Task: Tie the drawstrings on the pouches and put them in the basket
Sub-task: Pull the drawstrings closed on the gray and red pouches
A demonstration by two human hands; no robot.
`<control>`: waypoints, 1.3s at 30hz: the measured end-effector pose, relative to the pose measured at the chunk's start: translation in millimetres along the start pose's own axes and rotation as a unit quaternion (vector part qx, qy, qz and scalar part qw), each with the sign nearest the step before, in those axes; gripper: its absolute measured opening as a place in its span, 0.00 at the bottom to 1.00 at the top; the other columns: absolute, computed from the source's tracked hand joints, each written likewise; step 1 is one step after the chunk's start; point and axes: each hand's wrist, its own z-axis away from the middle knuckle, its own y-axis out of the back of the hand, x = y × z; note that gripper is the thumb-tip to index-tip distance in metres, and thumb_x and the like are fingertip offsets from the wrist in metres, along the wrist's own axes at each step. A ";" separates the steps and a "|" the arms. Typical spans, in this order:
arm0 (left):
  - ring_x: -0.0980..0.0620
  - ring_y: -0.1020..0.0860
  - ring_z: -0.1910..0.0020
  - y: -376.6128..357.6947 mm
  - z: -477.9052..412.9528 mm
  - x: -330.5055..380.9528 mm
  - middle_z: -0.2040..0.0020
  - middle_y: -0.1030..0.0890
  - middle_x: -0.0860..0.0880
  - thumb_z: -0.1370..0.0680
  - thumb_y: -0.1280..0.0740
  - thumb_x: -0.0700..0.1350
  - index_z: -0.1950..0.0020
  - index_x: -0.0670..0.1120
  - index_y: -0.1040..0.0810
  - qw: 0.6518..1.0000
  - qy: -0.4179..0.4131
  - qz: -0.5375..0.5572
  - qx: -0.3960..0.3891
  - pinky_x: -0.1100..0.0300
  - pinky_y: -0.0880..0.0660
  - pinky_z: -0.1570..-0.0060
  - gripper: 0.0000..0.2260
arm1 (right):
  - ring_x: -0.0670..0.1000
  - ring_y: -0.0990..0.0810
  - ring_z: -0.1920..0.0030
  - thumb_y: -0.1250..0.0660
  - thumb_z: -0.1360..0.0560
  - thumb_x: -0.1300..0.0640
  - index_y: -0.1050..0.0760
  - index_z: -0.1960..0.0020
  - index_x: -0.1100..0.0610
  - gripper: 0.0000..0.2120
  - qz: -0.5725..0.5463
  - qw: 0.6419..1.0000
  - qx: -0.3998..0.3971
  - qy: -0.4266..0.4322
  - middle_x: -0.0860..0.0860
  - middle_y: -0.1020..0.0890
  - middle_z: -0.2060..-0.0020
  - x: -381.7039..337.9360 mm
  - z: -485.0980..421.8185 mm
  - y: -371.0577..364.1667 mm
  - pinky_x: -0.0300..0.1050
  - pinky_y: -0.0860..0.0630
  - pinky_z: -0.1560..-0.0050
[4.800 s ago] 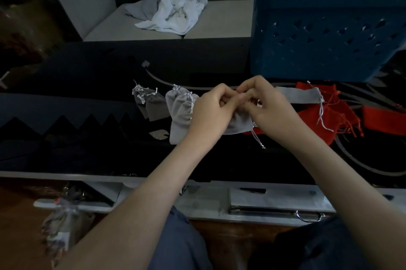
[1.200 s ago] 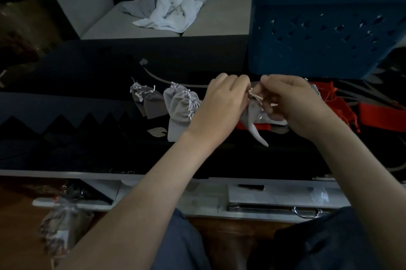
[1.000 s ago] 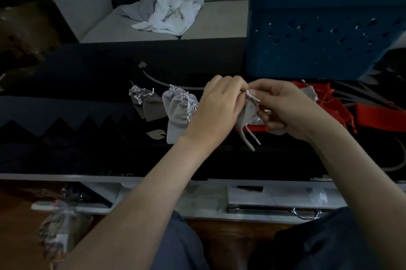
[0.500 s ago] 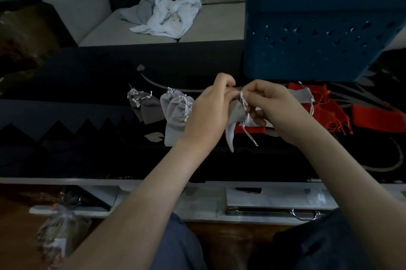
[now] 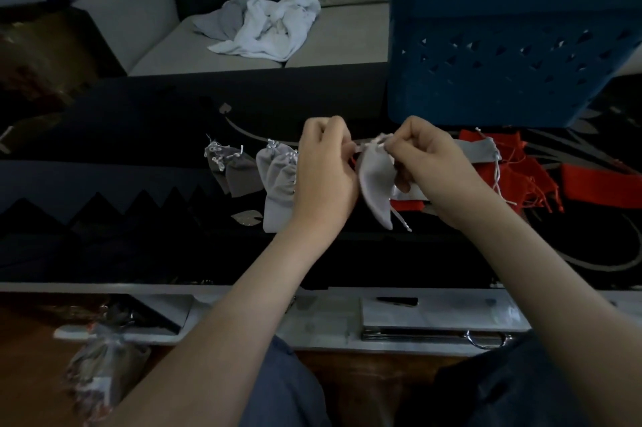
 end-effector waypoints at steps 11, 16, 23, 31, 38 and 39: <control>0.57 0.25 0.42 11.2 -3.3 -5.3 0.41 0.23 0.52 0.18 0.44 0.39 0.61 0.48 0.31 0.938 0.195 0.242 -0.150 0.57 0.27 0.40 0.12 | 0.45 0.23 0.66 0.40 0.20 0.62 0.29 0.59 0.57 0.09 -0.081 0.996 -0.015 -0.029 0.52 0.24 0.66 3.1 -5.0 -2.7 0.38 0.25 0.65; 0.48 0.21 0.55 10.5 0.8 -3.5 0.57 0.22 0.46 0.18 0.41 0.49 0.53 0.48 0.33 0.922 0.271 0.223 -0.164 0.48 0.23 0.49 0.06 | 0.49 0.23 0.66 0.44 0.19 0.63 0.31 0.59 0.59 0.09 -0.178 0.981 -0.059 -0.051 0.55 0.27 0.66 0.6 -5.4 -6.4 0.40 0.21 0.64; 0.50 0.20 0.56 25.6 -4.7 -19.0 0.60 0.20 0.48 0.26 0.36 0.64 0.51 0.40 0.22 0.877 0.317 0.236 -0.273 0.59 0.26 0.53 0.26 | 0.46 0.21 0.65 0.45 0.19 0.61 0.28 0.57 0.59 0.10 -0.270 0.951 -0.129 -0.074 0.53 0.22 0.64 -2.1 -4.6 -6.8 0.37 0.24 0.66; 0.46 0.23 0.47 34.2 -0.6 -31.7 0.46 0.21 0.47 0.24 0.44 0.66 0.38 0.45 0.25 0.940 0.260 -0.117 -0.186 0.59 0.33 0.60 0.28 | 0.48 0.20 0.54 0.29 0.29 0.65 0.33 0.35 0.57 0.25 -0.073 0.985 -0.134 -0.078 0.53 0.22 0.51 20.4 -5.9 -32.4 0.42 0.20 0.53; 0.47 0.28 0.55 40.0 5.5 -40.6 0.55 0.27 0.48 0.21 0.36 0.55 0.44 0.44 0.28 0.851 0.224 -0.322 -0.347 0.55 0.32 0.60 0.15 | 0.44 0.24 0.60 0.26 0.32 0.65 0.36 0.33 0.55 0.32 0.147 0.978 -0.147 -0.018 0.48 0.25 0.54 43.0 -13.5 -58.5 0.31 0.26 0.59; 0.47 0.28 0.56 42.4 4.9 -43.3 0.58 0.29 0.49 0.22 0.35 0.55 0.46 0.45 0.29 0.840 0.229 -0.324 -0.369 0.55 0.31 0.60 0.14 | 0.42 0.25 0.61 0.26 0.32 0.65 0.36 0.32 0.56 0.33 0.173 0.973 -0.151 -0.005 0.46 0.26 0.56 43.7 -14.7 -61.3 0.27 0.28 0.62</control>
